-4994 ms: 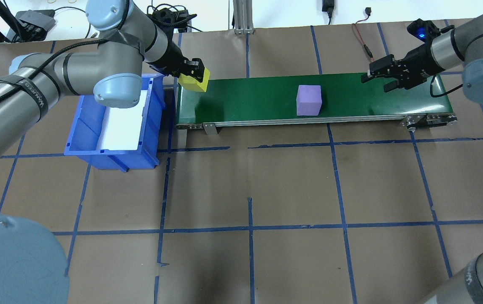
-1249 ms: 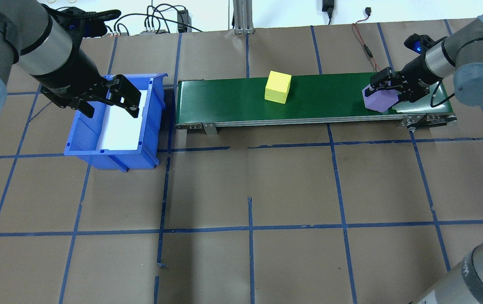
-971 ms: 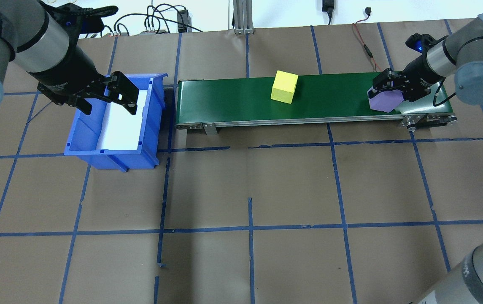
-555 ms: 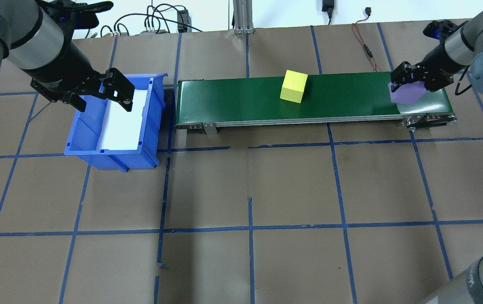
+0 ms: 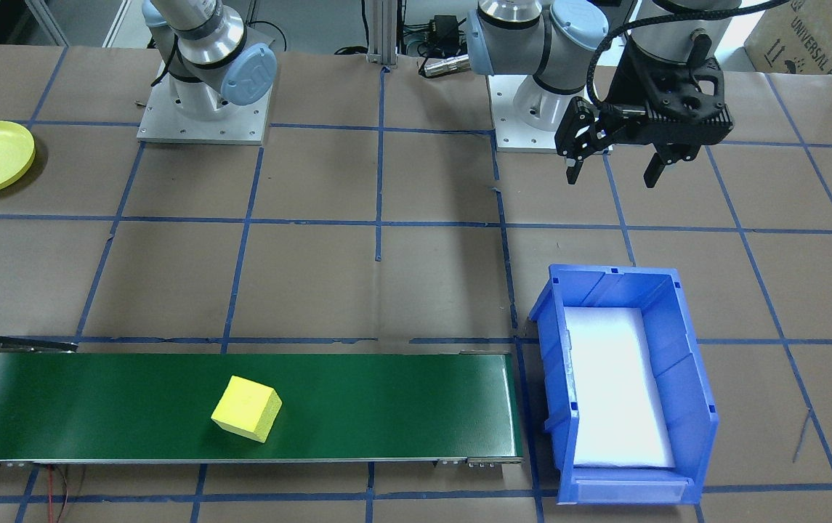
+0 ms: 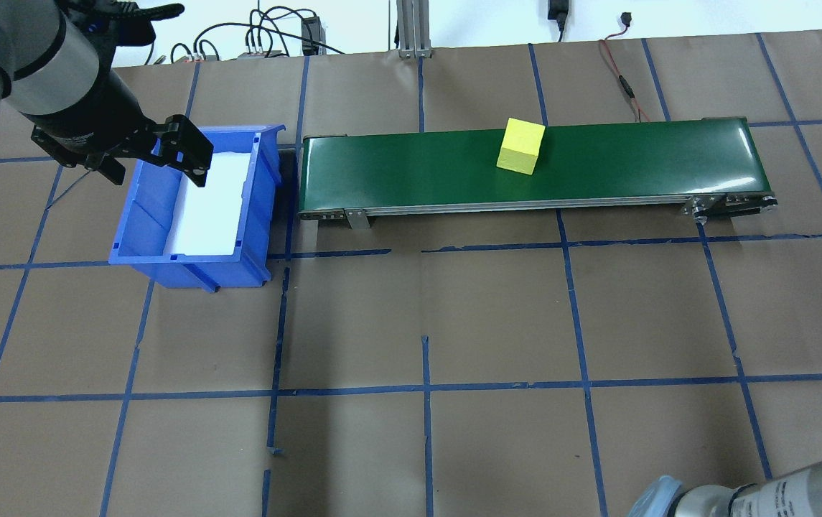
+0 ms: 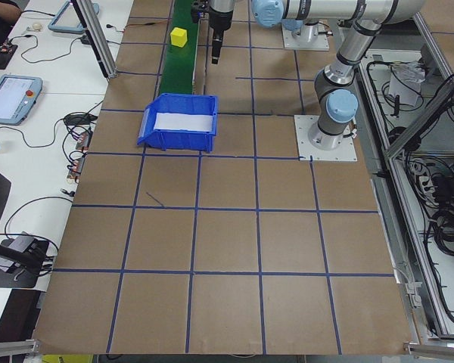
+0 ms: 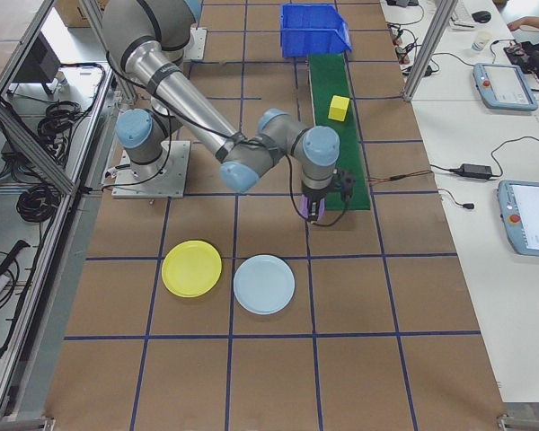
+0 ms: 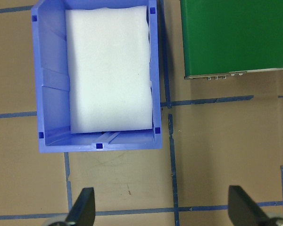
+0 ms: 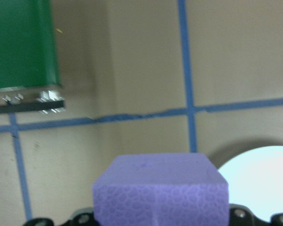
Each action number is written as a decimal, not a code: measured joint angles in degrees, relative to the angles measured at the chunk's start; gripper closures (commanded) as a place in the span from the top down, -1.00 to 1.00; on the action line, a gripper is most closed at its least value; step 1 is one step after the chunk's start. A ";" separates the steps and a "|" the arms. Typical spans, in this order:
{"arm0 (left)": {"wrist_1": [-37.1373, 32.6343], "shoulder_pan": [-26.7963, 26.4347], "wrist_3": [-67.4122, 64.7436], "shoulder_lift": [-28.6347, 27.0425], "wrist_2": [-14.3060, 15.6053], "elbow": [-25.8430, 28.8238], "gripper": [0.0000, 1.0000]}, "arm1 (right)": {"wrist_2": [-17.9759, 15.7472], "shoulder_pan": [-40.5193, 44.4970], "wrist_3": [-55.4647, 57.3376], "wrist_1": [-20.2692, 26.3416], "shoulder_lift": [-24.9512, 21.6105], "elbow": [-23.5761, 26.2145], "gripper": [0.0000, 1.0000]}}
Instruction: Move block left to right into plate
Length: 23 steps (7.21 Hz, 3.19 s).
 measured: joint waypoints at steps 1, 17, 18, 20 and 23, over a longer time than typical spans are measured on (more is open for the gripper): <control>0.18 0.05 0.43 -0.02 -0.12 -0.02 1.00 | -2.86 -4.40 -3.28 -0.50 0.13 1.41 -0.30; 0.40 1.35 0.95 -1.05 0.11 0.21 1.00 | 20.20 17.03 39.23 -7.37 5.91 -3.42 1.00; 0.43 1.35 0.94 -1.05 0.09 0.17 1.00 | 21.97 18.00 41.19 -8.16 6.68 -3.42 1.00; 0.42 1.39 0.95 -1.03 0.08 0.15 1.00 | 23.18 20.56 43.12 -10.10 7.91 -3.67 1.00; 0.40 1.39 0.94 -0.89 0.11 0.14 1.00 | 23.47 22.35 43.72 -12.51 9.44 -3.95 1.00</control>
